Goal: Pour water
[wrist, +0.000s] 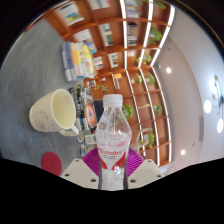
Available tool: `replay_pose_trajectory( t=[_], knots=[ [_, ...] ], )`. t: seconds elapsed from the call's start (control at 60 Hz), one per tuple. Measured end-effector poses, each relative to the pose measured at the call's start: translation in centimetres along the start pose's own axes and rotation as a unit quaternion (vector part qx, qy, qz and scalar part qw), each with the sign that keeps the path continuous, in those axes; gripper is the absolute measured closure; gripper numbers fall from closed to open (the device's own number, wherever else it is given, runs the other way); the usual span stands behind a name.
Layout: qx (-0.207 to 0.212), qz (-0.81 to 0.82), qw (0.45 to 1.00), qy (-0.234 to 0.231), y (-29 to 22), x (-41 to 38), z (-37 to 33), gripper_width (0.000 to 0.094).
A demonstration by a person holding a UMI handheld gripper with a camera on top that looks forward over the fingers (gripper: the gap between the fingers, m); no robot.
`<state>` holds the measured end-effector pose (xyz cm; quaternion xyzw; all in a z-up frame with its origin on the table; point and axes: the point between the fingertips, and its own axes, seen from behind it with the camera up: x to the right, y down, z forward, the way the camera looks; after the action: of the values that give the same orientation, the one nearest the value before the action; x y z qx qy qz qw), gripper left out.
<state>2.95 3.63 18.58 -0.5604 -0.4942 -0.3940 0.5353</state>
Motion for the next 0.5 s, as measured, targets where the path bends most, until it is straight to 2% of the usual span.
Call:
replay_pose_trajectory(
  t=[0.117, 0.217, 0.25, 0.283, 0.417, 0.5],
  knots=[
    [0.005, 0.224, 0.974, -0.018, 1.0, 0.2, -0.4, 0.0622],
    [0.018, 0.423, 0.905, -0.046, 0.8, -0.9, -0.3, 0.0623],
    [0.027, 0.474, 0.878, -0.062, 2.1, -0.9, -0.3, 0.0623],
    [0.032, 0.512, 0.855, -0.073, 2.6, -1.3, -0.2, 0.0622],
    [0.047, 0.607, 0.790, -0.073, 3.5, -2.7, 0.5, 0.0624],
    [0.054, 0.631, 0.769, -0.084, 3.8, -4.1, 0.9, 0.0624]
  ],
)
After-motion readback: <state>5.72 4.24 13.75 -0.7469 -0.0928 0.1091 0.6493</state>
